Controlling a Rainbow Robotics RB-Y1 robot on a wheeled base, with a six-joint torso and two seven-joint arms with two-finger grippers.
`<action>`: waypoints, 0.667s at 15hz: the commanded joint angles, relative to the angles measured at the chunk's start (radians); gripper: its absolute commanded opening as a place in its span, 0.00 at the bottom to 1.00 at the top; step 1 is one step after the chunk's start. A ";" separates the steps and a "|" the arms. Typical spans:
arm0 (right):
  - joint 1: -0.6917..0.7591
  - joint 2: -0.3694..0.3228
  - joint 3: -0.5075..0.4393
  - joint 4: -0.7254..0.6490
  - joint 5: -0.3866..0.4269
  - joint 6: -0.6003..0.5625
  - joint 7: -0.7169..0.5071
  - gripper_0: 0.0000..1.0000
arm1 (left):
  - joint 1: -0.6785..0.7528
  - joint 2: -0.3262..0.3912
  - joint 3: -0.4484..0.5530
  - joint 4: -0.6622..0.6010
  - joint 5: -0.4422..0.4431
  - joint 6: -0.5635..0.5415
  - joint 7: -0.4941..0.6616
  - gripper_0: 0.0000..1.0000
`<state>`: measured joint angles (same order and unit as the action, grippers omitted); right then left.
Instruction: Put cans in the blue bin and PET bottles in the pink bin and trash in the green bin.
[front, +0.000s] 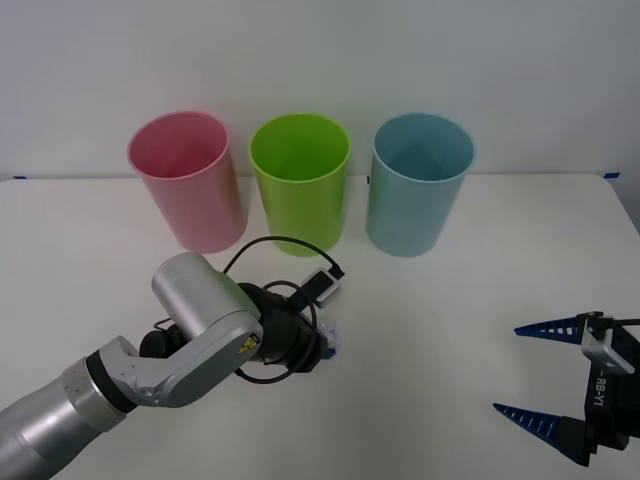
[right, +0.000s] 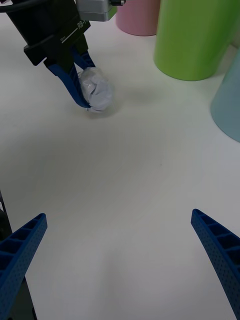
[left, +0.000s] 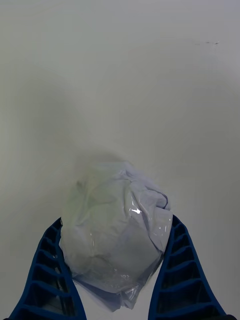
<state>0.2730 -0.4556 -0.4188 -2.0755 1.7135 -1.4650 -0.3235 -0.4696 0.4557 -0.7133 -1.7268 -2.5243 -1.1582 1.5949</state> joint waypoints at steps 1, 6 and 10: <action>0.000 0.000 0.000 0.000 0.000 0.000 0.000 1.00 | 0.002 0.001 0.000 0.000 0.012 0.029 -0.001 0.00; 0.000 0.000 0.000 0.000 0.000 0.000 0.000 1.00 | 0.013 0.018 0.009 0.000 0.036 0.080 -0.001 0.00; 0.000 0.000 0.000 0.000 0.000 0.000 0.000 1.00 | 0.097 -0.023 0.135 -0.002 0.068 0.103 -0.168 0.00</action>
<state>0.2730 -0.4556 -0.4188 -2.0755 1.7135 -1.4650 -0.3235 -0.3975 0.4483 -0.6142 -1.7277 -2.4616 -1.0556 1.4723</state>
